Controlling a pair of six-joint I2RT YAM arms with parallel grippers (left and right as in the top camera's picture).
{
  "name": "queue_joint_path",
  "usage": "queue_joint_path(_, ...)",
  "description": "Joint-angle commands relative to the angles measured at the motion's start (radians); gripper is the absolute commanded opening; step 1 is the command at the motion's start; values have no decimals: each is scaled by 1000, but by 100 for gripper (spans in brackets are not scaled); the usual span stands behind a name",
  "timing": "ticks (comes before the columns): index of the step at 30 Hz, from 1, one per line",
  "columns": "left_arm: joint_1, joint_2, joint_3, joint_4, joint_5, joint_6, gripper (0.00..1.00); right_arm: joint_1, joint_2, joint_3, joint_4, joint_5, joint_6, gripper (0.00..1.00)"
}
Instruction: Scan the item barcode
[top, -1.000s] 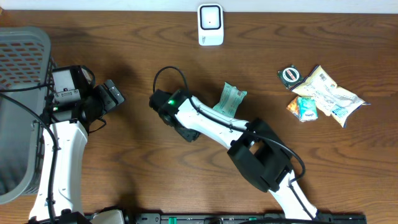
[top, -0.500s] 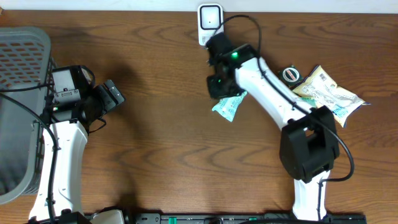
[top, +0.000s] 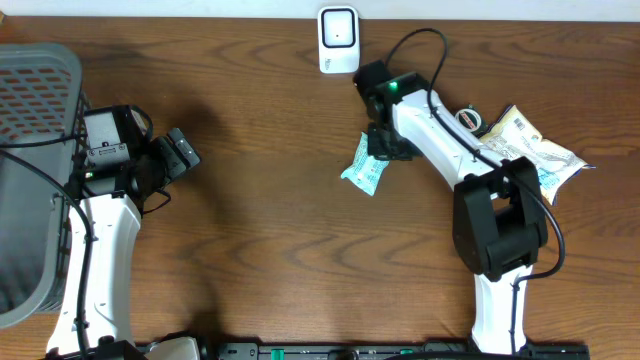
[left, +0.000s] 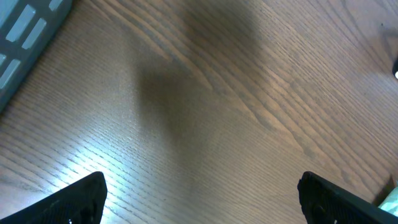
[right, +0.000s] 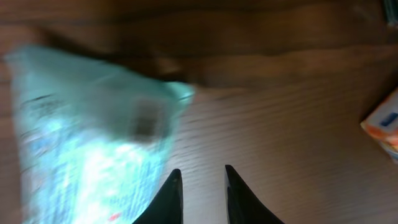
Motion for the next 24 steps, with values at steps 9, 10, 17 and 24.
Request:
queue_joint_path(9, 4, 0, 4, -3, -10, 9, 98, -6, 7, -177, 295, 27, -33, 10)
queue_joint_path(10, 4, 0, 4, -3, -10, 9, 98, -4, 7, -180, 333, 1, -69, 9)
queue_joint_path(17, 4, 0, 4, -3, -10, 9, 98, 52, 8, -203, 653, -443, -400, 11)
queue_joint_path(24, 4, 0, 4, -3, -10, 9, 98, 137, -6, -188, 645, -472, -477, 27)
